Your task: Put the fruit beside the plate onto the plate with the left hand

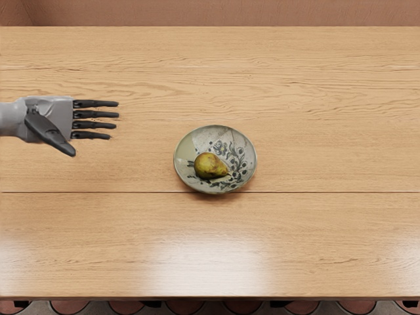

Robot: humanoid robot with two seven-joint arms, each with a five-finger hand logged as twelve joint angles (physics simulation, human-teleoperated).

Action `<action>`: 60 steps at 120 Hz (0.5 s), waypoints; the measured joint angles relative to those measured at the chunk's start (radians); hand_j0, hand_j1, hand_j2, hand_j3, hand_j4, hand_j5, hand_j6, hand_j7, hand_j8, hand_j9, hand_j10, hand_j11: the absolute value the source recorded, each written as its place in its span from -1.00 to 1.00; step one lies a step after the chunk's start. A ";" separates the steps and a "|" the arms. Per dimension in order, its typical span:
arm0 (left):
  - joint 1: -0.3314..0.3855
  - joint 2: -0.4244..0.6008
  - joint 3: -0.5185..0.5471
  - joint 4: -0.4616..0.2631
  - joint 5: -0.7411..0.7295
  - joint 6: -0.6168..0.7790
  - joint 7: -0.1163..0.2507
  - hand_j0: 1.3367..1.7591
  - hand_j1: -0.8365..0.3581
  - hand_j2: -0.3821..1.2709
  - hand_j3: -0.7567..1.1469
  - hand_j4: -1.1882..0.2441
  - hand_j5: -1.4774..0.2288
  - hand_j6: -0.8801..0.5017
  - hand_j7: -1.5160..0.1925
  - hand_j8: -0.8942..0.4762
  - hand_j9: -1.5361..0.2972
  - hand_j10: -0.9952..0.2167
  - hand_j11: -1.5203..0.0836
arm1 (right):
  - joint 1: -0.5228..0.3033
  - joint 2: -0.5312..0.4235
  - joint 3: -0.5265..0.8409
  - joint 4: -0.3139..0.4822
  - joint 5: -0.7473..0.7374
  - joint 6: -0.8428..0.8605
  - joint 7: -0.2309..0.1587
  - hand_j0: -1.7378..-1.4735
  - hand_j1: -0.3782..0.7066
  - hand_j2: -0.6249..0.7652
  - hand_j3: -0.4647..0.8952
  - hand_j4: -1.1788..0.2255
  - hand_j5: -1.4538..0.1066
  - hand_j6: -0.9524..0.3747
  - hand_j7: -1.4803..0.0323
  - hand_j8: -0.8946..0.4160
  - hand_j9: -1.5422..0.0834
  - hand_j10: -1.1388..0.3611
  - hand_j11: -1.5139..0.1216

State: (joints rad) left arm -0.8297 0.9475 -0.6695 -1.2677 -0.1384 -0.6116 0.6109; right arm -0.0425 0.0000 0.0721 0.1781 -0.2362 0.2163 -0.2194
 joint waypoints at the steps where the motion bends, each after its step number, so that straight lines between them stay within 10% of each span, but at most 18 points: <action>1: 0.000 0.004 0.000 0.003 -0.004 0.000 0.000 0.52 0.97 -0.54 -0.20 0.65 0.72 0.26 0.76 0.29 0.66 0.63 0.88 | 0.000 0.000 0.000 0.000 0.000 0.000 0.000 -0.40 -0.90 -0.11 -0.32 0.65 0.83 0.40 0.92 0.33 0.86 0.49 0.82; 60: 0.026 0.093 0.004 0.039 -0.066 0.000 0.000 0.52 0.97 -0.54 -0.20 0.65 0.72 0.27 0.76 0.30 0.66 0.63 0.88 | 0.000 0.000 0.000 0.000 0.000 0.000 0.000 -0.40 -0.90 -0.11 -0.32 0.65 0.83 0.40 0.92 0.33 0.86 0.49 0.82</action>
